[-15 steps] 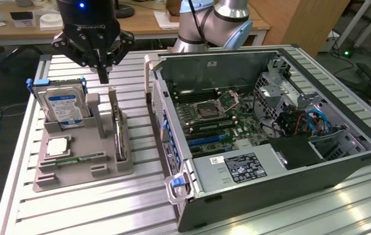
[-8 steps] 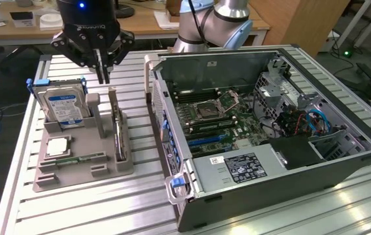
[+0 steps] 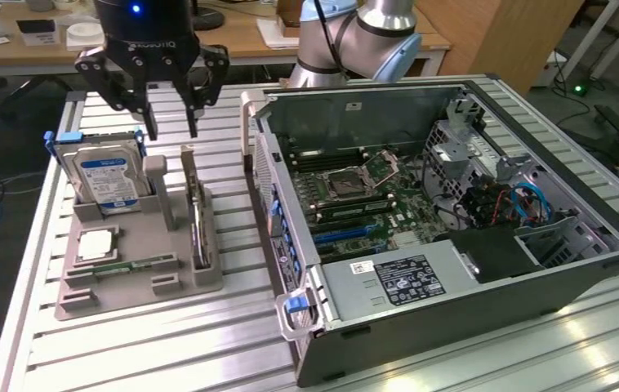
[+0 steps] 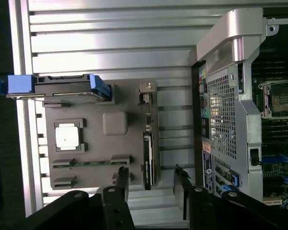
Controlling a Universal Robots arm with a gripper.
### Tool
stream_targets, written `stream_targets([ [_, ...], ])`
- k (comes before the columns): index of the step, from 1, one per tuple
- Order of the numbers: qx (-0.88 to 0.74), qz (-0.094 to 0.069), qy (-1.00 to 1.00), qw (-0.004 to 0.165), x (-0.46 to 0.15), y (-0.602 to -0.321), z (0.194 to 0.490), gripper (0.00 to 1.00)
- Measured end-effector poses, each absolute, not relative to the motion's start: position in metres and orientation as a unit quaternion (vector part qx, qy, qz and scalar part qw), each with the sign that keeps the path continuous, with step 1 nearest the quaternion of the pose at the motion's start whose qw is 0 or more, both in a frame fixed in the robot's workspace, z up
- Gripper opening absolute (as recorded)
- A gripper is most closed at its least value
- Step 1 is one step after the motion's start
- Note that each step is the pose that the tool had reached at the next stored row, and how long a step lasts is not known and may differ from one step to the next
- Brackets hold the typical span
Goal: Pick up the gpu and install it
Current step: 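Pick up the gpu and move the gpu toward the slot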
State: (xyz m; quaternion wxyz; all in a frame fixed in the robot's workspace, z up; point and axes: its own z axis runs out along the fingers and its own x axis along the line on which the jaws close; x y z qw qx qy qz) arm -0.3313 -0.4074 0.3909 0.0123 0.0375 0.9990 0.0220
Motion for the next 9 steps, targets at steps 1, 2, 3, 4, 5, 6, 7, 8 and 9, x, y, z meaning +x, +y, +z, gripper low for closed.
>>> stream_targets([
  [1, 0.037, 0.022, 0.999, 0.012, -0.3312, -0.4074, 0.3909, 0.47],
  [2, 0.037, 0.022, 0.999, 0.012, -0.3312, -0.4074, 0.3908, 0.53],
  [3, 0.037, 0.022, 0.999, 0.012, -0.3312, -0.4074, 0.3906, 0.58],
  [4, 0.036, 0.022, 0.999, 0.012, -0.3312, -0.4074, 0.3899, 0.58],
  [5, 0.035, 0.022, 0.999, 0.012, -0.3313, -0.4074, 0.3888, 0.65],
  [6, 0.031, 0.022, 0.999, 0.012, -0.3313, -0.4074, 0.3873, 0.65],
  [7, 0.026, 0.022, 0.999, 0.011, -0.3312, -0.4075, 0.3855, 0.65],
  [8, 0.02, 0.022, 0.999, 0.011, -0.3312, -0.4074, 0.3837, 0.65],
  [9, 0.015, 0.022, 1.0, 0.011, -0.3311, -0.4074, 0.3819, 0.65],
])
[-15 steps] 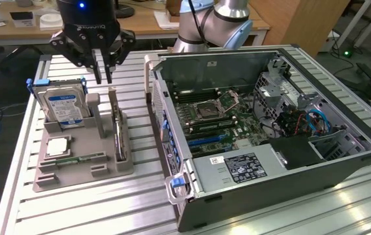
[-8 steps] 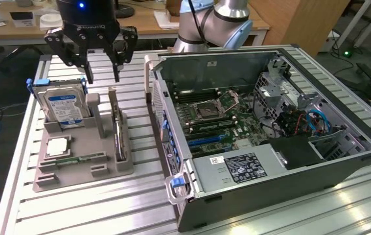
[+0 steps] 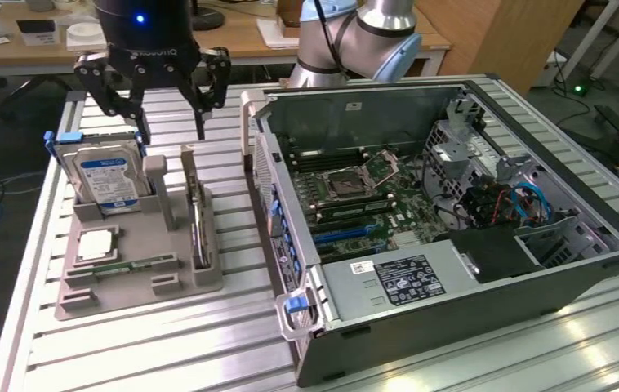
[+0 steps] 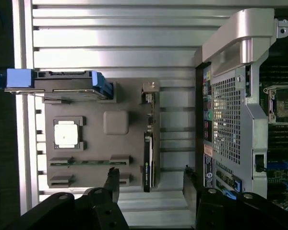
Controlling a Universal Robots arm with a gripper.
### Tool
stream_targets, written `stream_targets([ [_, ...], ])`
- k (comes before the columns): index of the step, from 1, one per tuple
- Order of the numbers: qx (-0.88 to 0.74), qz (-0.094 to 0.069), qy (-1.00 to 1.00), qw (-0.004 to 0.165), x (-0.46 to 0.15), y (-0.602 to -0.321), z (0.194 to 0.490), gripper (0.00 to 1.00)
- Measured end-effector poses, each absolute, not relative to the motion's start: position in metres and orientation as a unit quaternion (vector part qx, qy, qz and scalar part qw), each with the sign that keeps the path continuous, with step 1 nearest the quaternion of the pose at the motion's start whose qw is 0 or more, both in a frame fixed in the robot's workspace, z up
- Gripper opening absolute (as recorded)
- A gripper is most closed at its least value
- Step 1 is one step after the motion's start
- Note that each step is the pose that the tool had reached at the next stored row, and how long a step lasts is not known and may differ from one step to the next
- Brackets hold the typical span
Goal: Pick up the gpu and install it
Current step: 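Pick up the gpu and move the gpu toward the slot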
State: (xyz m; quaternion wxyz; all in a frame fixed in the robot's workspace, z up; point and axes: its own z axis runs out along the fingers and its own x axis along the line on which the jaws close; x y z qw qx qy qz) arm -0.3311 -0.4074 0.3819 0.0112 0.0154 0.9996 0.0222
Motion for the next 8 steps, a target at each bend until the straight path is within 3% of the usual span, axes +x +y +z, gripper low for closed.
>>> stream_targets([
  [8, 0.006, 0.022, 1.0, 0.011, -0.331, -0.407, 0.367, 0.65],
])
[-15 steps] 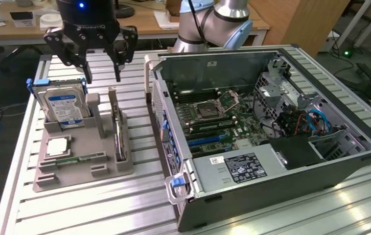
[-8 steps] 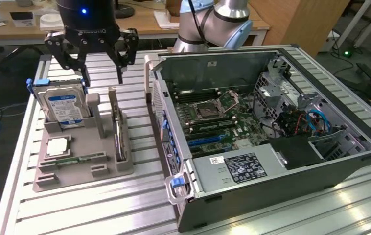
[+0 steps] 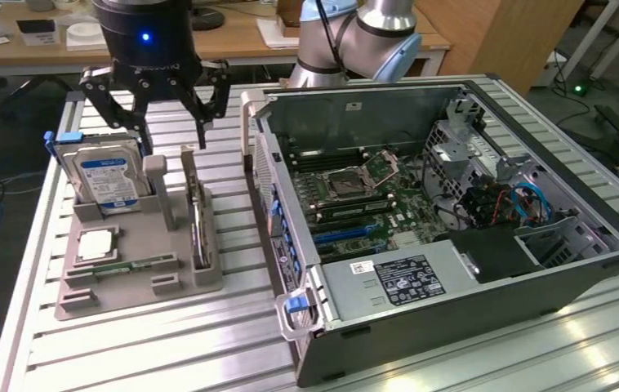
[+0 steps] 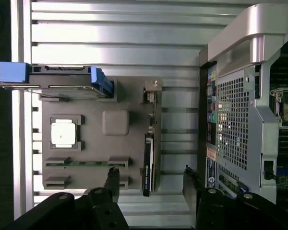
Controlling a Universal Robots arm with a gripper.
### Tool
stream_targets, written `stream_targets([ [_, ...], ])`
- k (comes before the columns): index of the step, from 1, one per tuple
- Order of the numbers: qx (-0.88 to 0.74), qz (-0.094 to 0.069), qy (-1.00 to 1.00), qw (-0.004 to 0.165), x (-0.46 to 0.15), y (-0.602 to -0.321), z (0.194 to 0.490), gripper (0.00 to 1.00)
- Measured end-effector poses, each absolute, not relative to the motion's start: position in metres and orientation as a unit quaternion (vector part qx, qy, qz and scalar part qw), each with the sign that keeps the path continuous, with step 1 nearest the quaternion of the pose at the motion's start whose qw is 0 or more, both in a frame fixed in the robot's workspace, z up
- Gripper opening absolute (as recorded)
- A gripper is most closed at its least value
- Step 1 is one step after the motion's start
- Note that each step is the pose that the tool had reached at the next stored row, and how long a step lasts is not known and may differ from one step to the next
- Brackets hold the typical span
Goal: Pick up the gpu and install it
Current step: 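Pick up the gpu and move the gpu toward the slot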
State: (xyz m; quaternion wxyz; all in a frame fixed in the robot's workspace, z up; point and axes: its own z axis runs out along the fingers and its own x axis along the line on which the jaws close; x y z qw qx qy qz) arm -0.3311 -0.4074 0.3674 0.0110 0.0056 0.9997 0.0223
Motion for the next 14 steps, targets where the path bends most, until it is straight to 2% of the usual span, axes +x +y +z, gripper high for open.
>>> stream_targets([
  [14, 0.001, 0.022, 1.0, 0.011, -0.331, -0.408, 0.342, 0.65],
])
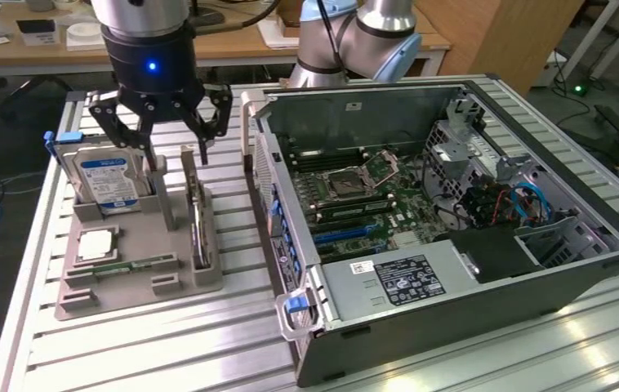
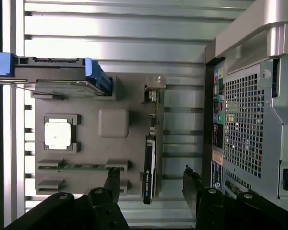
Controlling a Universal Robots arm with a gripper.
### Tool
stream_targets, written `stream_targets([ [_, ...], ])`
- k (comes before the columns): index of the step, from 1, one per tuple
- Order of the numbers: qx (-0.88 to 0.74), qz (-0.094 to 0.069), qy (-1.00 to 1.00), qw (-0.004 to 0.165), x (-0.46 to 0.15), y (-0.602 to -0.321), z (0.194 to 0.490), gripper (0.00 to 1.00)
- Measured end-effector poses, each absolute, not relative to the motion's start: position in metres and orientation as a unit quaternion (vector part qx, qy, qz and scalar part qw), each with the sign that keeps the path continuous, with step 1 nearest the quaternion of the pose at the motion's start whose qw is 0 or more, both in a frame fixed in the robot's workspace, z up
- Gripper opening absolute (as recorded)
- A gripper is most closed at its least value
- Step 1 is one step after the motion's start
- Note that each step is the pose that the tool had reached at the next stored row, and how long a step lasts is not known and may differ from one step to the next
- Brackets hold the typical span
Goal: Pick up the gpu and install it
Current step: 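Pick up the gpu and move the gpu toward the slot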
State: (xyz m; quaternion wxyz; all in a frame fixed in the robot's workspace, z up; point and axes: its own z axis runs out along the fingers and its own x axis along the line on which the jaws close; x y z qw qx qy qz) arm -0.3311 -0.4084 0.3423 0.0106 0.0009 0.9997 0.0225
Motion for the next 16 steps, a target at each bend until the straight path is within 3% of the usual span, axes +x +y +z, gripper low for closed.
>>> stream_targets([
  [16, 0.001, 0.024, 1.0, 0.011, -0.331, -0.411, 0.319, 0.65],
])
